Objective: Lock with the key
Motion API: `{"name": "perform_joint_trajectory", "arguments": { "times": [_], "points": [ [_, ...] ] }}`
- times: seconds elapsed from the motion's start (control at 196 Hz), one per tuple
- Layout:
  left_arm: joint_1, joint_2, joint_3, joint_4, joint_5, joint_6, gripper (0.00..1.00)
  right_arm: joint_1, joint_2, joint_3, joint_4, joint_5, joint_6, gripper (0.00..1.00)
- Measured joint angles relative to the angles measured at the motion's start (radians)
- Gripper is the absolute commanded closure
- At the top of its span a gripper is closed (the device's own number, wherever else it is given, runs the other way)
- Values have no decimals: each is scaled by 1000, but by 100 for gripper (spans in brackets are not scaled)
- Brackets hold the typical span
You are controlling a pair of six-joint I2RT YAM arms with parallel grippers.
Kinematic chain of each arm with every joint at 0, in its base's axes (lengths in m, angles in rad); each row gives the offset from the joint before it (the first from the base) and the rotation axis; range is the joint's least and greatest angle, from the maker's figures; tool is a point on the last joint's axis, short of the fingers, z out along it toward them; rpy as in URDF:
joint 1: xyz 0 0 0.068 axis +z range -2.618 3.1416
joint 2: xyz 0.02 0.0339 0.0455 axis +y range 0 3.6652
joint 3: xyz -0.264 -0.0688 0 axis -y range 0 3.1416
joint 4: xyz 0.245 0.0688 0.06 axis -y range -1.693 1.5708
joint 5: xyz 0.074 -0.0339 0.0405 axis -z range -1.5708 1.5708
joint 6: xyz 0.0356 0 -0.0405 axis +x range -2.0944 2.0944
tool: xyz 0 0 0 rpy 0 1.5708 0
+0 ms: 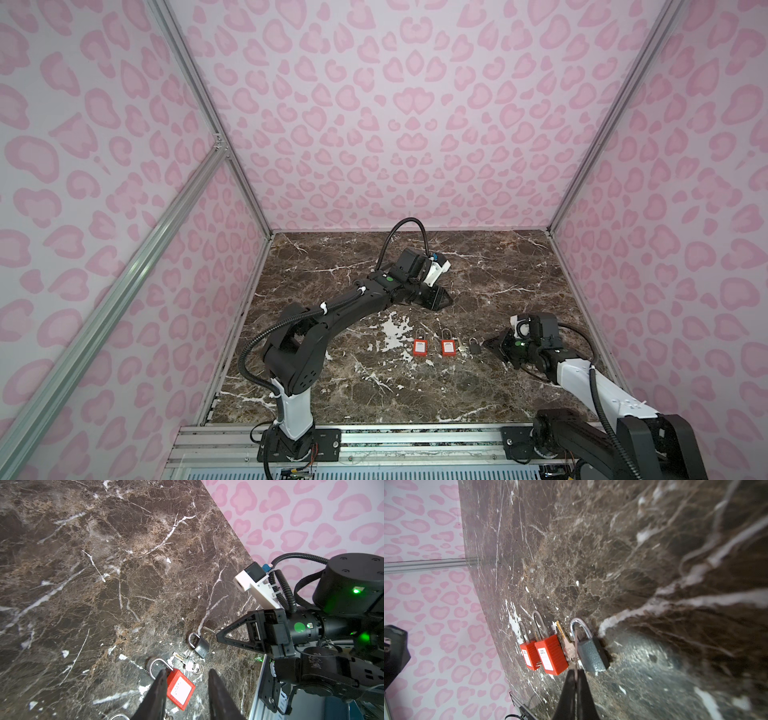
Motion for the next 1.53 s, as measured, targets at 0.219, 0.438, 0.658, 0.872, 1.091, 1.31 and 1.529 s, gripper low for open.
{"name": "perform_joint_trajectory", "arguments": {
  "times": [0.219,0.438,0.658,0.872,1.091,1.31,1.529],
  "points": [
    [0,0,3,0,3,-11,65,-1,56,22,-1,-2,-30,100],
    [0,0,3,0,4,-11,65,-1,63,11,4,8,-35,100],
    [1,0,3,0,4,-11,65,-1,92,5,17,9,-36,100],
    [1,0,3,0,4,-11,65,-1,90,-2,17,21,-36,79],
    [1,0,3,0,4,-11,65,-1,59,-8,8,43,-35,65],
    [1,0,3,0,4,-11,65,-1,42,0,-21,70,-43,54],
    [1,-11,3,0,2,-10,27,-1,7,38,-66,109,-74,34]
  ]
}}
